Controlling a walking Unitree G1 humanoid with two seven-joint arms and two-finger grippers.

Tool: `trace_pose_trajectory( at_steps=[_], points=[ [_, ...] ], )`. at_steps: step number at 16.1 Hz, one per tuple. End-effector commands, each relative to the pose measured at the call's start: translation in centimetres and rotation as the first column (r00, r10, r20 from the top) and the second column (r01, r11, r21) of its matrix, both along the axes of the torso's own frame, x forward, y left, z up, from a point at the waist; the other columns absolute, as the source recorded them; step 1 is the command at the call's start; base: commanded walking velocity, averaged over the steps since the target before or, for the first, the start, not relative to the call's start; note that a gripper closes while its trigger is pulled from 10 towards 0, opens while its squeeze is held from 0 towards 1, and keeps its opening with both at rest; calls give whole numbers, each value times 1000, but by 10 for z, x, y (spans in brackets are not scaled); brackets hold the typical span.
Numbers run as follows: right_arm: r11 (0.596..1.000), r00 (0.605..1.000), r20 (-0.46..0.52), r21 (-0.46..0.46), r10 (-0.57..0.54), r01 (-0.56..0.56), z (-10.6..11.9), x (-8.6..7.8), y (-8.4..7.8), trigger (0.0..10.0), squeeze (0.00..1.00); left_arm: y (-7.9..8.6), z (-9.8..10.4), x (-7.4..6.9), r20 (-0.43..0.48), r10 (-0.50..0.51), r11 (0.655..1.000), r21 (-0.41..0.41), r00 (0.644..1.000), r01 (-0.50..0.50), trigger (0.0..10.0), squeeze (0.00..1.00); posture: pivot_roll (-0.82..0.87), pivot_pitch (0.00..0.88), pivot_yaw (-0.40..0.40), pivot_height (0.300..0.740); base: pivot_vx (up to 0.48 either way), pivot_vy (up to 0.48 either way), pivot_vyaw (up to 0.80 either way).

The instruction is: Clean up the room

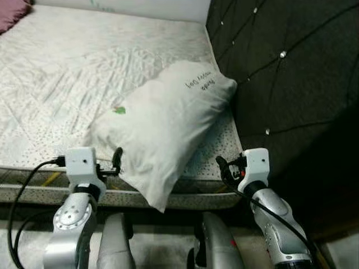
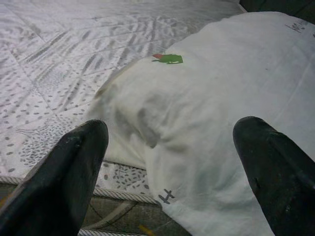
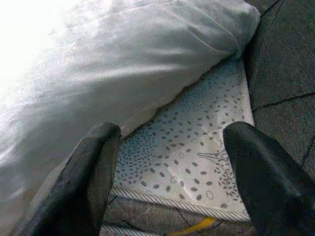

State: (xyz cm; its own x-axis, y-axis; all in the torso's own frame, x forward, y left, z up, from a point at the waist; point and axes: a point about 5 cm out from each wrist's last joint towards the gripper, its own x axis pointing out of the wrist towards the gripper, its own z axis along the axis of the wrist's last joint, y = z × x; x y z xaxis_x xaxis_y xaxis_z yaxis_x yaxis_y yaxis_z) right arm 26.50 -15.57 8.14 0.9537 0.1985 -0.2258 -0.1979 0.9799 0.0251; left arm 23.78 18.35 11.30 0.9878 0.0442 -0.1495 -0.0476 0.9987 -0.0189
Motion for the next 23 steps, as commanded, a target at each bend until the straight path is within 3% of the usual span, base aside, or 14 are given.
trace_pose_trajectory(
  at_steps=[1,9,17,23],
  points=[
    [1000,1000,-3,-12,-6,6,2,2,-4,10000,0,-2,2,1,0,-7,1000,-1,1000,7,10000,0,7,103,-94,582,0,0,0],
    [999,999,18,-29,-36,36,5,5,-8,10000,0,-9,6,10,26,-36,999,-17,999,36,10000,0,-1,94,-96,582,0,467,0],
    [999,999,-28,-19,47,-48,1,14,1,10000,0,-4,5,5,7,2,1000,-5,1000,-2,10000,0,21,114,-110,582,0,0,0],
    [995,995,-32,-2,96,-96,0,24,18,10000,0,1,6,-10,-19,10,1000,14,1000,-9,10000,0,63,154,-109,544,0,0,0]
  ],
)
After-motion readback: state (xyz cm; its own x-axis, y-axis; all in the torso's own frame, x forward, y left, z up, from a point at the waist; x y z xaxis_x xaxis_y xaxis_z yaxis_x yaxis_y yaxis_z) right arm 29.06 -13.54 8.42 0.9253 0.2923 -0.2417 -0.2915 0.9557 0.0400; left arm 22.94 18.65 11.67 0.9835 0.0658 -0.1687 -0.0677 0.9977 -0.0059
